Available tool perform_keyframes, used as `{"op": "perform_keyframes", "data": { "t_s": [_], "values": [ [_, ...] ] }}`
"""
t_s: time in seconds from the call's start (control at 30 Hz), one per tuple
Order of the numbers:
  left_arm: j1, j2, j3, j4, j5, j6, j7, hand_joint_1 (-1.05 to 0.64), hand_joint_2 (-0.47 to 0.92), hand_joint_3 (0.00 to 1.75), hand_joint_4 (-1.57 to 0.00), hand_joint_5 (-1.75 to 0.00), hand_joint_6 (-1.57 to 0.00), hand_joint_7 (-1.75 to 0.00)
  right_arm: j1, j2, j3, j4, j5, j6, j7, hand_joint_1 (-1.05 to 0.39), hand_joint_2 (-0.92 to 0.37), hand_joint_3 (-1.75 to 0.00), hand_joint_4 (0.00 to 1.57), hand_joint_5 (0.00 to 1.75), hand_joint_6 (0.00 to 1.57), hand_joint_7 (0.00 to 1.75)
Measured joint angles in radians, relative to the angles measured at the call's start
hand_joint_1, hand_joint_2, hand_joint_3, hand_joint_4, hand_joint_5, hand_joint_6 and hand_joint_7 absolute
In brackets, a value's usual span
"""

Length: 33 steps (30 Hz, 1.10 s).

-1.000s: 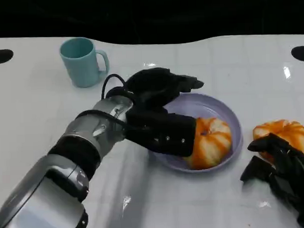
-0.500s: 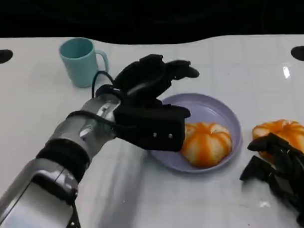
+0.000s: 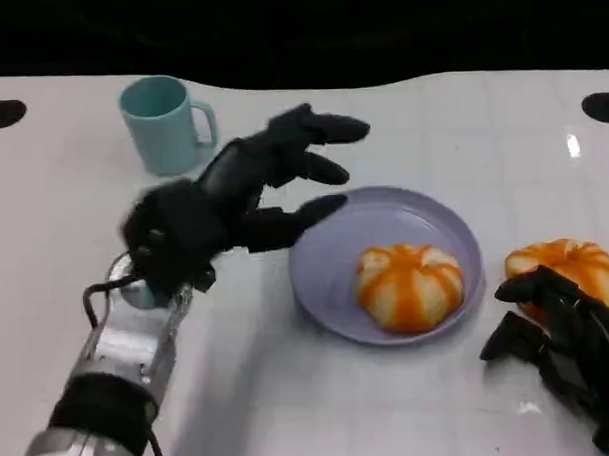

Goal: Grasp the bread from the table and place it into the plate.

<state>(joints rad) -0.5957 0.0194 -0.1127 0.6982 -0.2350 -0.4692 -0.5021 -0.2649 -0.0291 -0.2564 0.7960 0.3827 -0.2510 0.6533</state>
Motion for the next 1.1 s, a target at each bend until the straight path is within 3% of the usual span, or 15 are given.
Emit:
{"op": "perform_keyframes", "data": {
  "t_s": [0.07,0.13,0.2,0.3,0.43,0.5,0.57,0.63,0.77,0.97,1.1],
  "values": [
    [0.065,-0.018,0.051,-0.089,-0.141,0.098,-0.106,-0.64,0.92,0.32,-0.50,-0.98,-0.52,-0.45,0.003,0.001,0.001,-0.007,-0.002,-0.001,-0.014,-0.55,-0.92,-0.20,0.66,1.54,0.62,1.25],
    [0.100,-0.018,0.074,-0.125,-0.172,0.150,-0.140,-0.61,0.92,0.35,-0.65,-1.20,-0.67,-0.53,0.006,-0.001,0.001,-0.009,-0.002,-0.002,-0.019,-0.54,-0.92,-0.20,0.66,1.54,0.61,1.24],
    [0.143,-0.019,0.108,-0.200,-0.279,0.291,-0.163,-0.59,0.92,0.37,-0.72,-1.33,-0.75,-0.57,0.007,0.001,0.002,-0.011,-0.002,0.002,-0.020,-0.54,-0.92,-0.20,0.66,1.55,0.60,1.24],
    [0.242,-0.017,0.168,-0.328,-0.457,0.547,-0.182,-0.59,0.92,0.38,-0.74,-1.37,-0.77,-0.58,0.015,0.003,0.002,-0.024,0.001,0.013,-0.017,-0.53,-0.92,-0.20,0.65,1.56,0.60,1.24],
    [0.296,-0.014,0.202,-0.394,-0.490,0.667,-0.184,-0.59,0.92,0.38,-0.73,-1.38,-0.77,-0.58,0.024,0.003,0.002,-0.038,0.001,0.023,-0.016,-0.53,-0.92,-0.20,0.65,1.56,0.60,1.24],
    [0.305,-0.015,0.217,-0.431,-0.506,0.702,-0.181,-0.57,0.92,0.30,-0.77,-1.67,-0.70,-1.29,0.024,0.004,0.003,-0.039,0.001,0.028,-0.014,-0.54,-0.92,-0.21,0.64,1.56,0.60,1.23],
    [0.364,-0.019,0.236,-0.491,-0.552,0.773,-0.176,-0.55,0.92,0.31,-0.82,-1.73,-0.68,-1.55,0.028,0.005,0.002,-0.039,0.001,0.024,-0.002,-0.54,-0.92,-0.21,0.64,1.55,0.60,1.22],
    [0.443,-0.028,0.245,-0.535,-0.563,0.827,-0.145,-0.55,0.92,0.31,-0.84,-1.74,-0.67,-1.64,0.031,0.005,0.000,-0.040,0.002,0.018,0.004,-0.54,-0.92,-0.21,0.65,1.55,0.61,1.21],
    [0.540,-0.040,0.252,-0.596,-0.560,0.869,-0.098,-0.56,0.92,0.35,-0.87,-1.75,-0.70,-1.67,0.034,0.005,0.002,-0.042,0.001,0.019,0.003,-0.54,-0.92,-0.21,0.64,1.55,0.62,1.20],
    [0.579,-0.049,0.252,-0.615,-0.549,0.865,-0.096,-0.54,0.92,0.36,-0.86,-1.75,-0.68,-1.66,0.046,0.013,0.005,-0.055,0.000,0.021,-0.009,-0.53,-0.92,-0.21,0.65,1.54,0.62,1.20],
    [0.613,-0.068,0.244,-0.612,-0.501,0.790,-0.100,-0.53,0.92,0.32,-0.85,-1.75,-0.66,-1.67,0.058,0.013,0.009,-0.085,0.000,0.042,-0.015,-0.52,-0.92,-0.22,0.64,1.55,0.61,1.20]
  ]
}}
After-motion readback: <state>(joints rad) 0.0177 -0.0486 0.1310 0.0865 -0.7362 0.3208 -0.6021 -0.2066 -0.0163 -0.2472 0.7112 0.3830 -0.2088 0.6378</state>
